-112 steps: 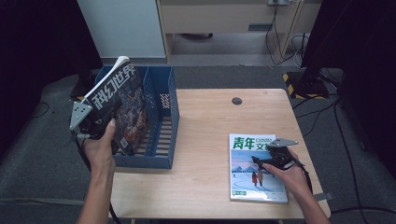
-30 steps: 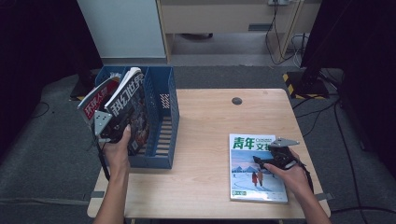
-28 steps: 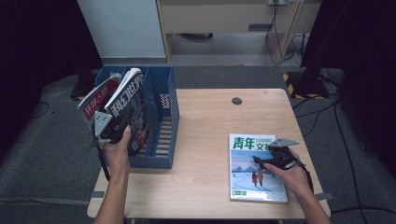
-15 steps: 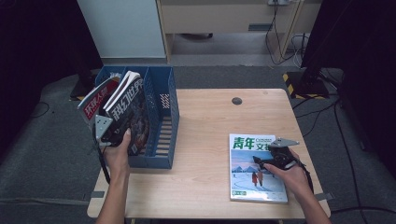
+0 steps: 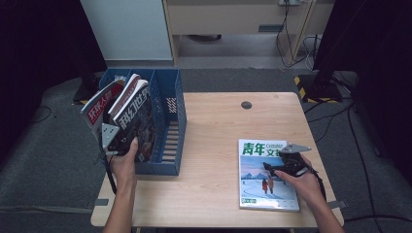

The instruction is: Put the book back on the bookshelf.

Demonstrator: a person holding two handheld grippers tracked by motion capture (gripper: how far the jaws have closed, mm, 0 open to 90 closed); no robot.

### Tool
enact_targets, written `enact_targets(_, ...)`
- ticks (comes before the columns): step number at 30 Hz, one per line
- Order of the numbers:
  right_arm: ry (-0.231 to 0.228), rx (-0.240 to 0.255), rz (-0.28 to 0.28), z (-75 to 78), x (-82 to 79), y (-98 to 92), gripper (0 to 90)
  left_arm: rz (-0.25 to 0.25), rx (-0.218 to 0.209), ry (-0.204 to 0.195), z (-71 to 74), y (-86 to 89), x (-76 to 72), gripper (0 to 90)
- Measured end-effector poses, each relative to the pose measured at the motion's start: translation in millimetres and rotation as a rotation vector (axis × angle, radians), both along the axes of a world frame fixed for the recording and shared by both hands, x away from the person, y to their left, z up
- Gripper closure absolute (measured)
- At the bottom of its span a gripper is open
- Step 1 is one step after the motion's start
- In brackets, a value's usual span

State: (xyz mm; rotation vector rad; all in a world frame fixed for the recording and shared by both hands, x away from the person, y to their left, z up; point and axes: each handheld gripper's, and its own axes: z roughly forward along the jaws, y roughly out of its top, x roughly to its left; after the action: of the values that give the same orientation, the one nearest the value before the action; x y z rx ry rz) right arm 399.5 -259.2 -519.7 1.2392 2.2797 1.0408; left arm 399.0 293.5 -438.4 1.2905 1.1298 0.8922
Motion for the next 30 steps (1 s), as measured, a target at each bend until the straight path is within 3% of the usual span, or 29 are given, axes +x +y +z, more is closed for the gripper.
enact_targets(10, 0.002, -0.006, 0.01, 0.6, -0.4, 0.6, 16.2, 0.004, -0.015, 0.022, 0.5, 3.4, -8.6, 80.4)
enact_targets(13, 0.005, -0.003, 0.008, 0.8, -0.7, 1.1, 16.2, 0.009, 0.002, 0.019, 1.7, 2.3, -10.5, 80.0)
enact_targets(23, 0.005, -0.007, 0.017, 1.8, -0.7, 1.4, 16.2, 0.009, -0.02, 0.034, -1.4, 6.4, -18.5, 78.5)
enact_targets(30, 0.011, 0.003, 0.013, 3.0, -1.3, 1.6, 16.2, 0.013, 0.009, 0.062, -4.8, 3.2, -20.2, 78.8)
